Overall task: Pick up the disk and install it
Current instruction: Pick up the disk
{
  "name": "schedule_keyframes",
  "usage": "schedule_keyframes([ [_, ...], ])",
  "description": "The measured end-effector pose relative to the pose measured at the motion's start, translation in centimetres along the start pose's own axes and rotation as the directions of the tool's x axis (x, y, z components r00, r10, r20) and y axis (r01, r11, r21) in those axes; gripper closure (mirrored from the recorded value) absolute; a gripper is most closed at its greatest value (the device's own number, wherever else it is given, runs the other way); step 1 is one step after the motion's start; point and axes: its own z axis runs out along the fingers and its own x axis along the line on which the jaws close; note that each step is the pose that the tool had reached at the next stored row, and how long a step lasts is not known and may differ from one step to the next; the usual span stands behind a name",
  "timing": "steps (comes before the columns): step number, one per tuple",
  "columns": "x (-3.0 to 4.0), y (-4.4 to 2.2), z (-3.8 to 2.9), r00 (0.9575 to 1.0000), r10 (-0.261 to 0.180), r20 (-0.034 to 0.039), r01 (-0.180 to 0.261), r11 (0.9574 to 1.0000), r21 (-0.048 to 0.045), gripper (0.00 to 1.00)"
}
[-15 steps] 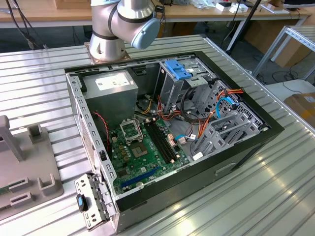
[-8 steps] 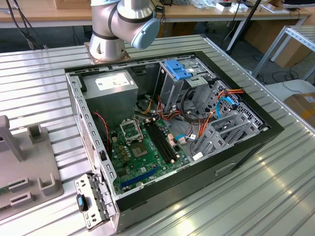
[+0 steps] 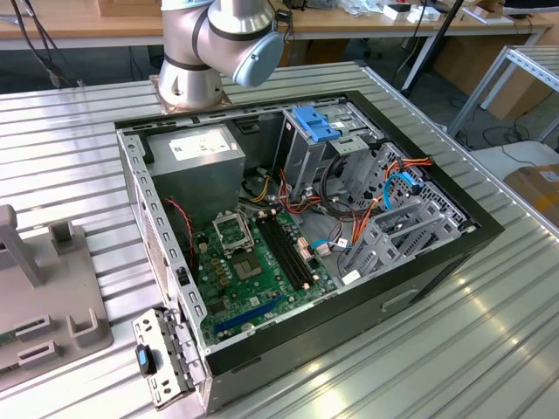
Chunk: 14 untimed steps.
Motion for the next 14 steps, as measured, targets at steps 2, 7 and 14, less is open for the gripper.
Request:
schedule_keyframes([
  [2,0.00,0.00,0.00,0.9977,-0.067,-0.0030,0.067,0.9978,-0.0016,0.89],
  [7,0.00,0.00,0.01,0.9789,-0.204,-0.0085,0.204,0.9790,-0.0054,0.89],
  [14,0.00,0.00,0.02,0.9197,-0.392,-0.0154,0.392,0.9198,-0.0121,0.89],
])
